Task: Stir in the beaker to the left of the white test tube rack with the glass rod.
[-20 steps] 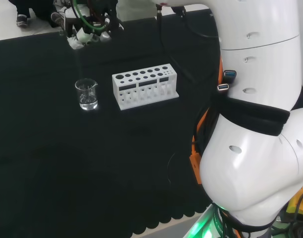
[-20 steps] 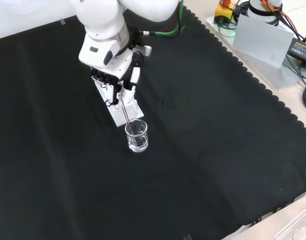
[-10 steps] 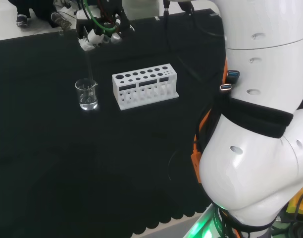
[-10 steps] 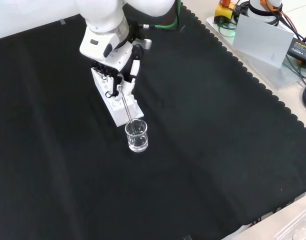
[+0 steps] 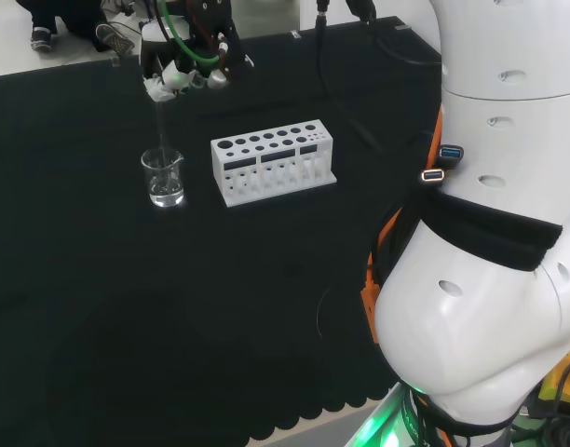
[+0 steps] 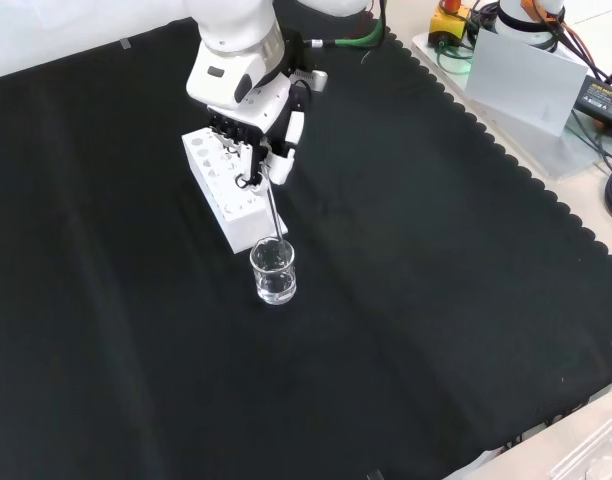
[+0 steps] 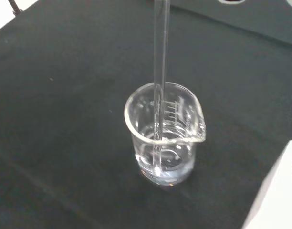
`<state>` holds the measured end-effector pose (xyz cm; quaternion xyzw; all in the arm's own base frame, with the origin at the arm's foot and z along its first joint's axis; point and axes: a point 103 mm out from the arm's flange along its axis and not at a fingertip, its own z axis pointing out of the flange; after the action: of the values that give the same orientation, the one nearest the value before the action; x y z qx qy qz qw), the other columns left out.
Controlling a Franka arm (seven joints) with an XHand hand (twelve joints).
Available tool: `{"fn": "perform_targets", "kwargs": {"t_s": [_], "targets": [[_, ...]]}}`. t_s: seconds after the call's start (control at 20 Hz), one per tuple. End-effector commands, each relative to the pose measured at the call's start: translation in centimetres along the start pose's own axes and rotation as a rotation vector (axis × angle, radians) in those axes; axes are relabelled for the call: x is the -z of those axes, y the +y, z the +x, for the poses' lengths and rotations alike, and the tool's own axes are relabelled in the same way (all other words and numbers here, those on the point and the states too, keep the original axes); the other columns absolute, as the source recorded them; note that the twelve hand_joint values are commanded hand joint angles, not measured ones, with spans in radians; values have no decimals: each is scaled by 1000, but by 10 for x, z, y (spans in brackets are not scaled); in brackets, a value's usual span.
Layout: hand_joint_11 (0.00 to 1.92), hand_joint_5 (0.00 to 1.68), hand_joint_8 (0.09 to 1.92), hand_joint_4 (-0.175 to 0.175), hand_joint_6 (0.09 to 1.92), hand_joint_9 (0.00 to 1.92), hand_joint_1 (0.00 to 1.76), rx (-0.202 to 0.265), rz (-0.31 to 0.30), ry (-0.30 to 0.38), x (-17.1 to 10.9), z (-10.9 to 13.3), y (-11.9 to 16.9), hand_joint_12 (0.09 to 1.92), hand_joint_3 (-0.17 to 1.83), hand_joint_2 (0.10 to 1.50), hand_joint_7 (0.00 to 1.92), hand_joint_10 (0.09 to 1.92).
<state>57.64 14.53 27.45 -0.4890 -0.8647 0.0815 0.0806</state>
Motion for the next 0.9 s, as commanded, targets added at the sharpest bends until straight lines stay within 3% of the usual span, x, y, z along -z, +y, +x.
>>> {"fn": "perform_targets", "kwargs": {"t_s": [0.05, 0.9], "targets": [[1784, 1202, 526, -175, 691, 1863, 1201, 12, -7, 6, -2, 9, 6, 883, -175, 1101, 1723, 460], [1784, 1201, 527, -175, 693, 1862, 1201, -9, -13, -15, 7, 15, 7, 883, -175, 1102, 1722, 460]]}}
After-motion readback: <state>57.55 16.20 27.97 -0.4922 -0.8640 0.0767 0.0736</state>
